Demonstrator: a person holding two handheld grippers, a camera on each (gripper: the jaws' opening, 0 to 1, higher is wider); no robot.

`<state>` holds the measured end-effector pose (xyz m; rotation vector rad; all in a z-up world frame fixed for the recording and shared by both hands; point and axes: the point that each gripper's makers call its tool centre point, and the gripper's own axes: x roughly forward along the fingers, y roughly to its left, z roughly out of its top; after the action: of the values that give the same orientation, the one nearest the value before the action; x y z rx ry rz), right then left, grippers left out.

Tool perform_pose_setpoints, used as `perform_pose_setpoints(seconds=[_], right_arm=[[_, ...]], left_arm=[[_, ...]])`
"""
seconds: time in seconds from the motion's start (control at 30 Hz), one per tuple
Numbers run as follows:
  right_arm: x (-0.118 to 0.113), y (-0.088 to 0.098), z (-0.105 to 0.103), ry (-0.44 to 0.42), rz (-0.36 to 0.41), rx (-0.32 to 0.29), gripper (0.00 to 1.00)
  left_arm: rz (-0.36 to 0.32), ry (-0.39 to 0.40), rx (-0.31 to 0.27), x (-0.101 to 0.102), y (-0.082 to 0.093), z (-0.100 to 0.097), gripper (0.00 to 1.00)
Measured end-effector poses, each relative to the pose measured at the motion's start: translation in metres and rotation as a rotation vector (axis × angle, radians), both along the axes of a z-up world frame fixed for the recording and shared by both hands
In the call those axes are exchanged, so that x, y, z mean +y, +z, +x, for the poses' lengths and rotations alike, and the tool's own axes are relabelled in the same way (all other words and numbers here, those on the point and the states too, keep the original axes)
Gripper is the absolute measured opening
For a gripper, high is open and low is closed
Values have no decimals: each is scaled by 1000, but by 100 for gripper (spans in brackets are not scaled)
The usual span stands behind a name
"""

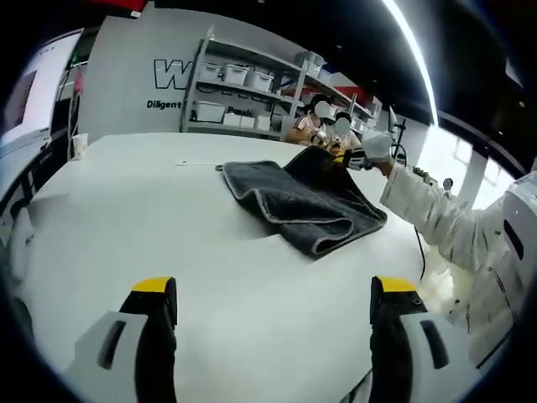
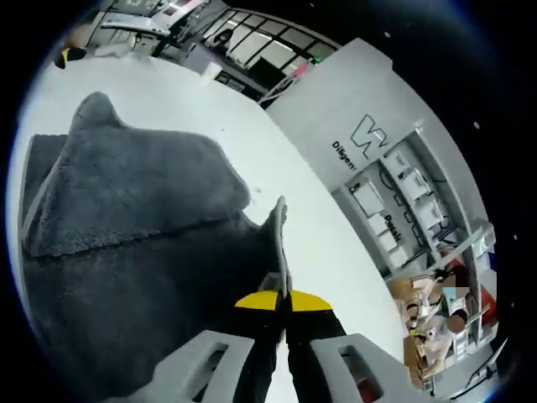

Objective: Open the folded towel by lifting each exposed corner and separating the folded layers until the towel lies flat within the target outline without major curled edges

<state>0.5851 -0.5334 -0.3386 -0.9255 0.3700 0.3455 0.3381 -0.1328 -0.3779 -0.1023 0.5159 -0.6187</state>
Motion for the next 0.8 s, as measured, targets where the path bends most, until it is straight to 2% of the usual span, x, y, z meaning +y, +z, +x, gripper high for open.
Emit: perform_pose_setpoints(seconds=[0.4, 0.8], right_arm=[[-18, 5, 6, -34, -35, 2, 0], [-31, -22, 25, -53, -76, 72, 0]], left_arm=[[3, -12, -6, -5, 3, 2, 94], [20, -9, -6, -4, 5, 1, 94]])
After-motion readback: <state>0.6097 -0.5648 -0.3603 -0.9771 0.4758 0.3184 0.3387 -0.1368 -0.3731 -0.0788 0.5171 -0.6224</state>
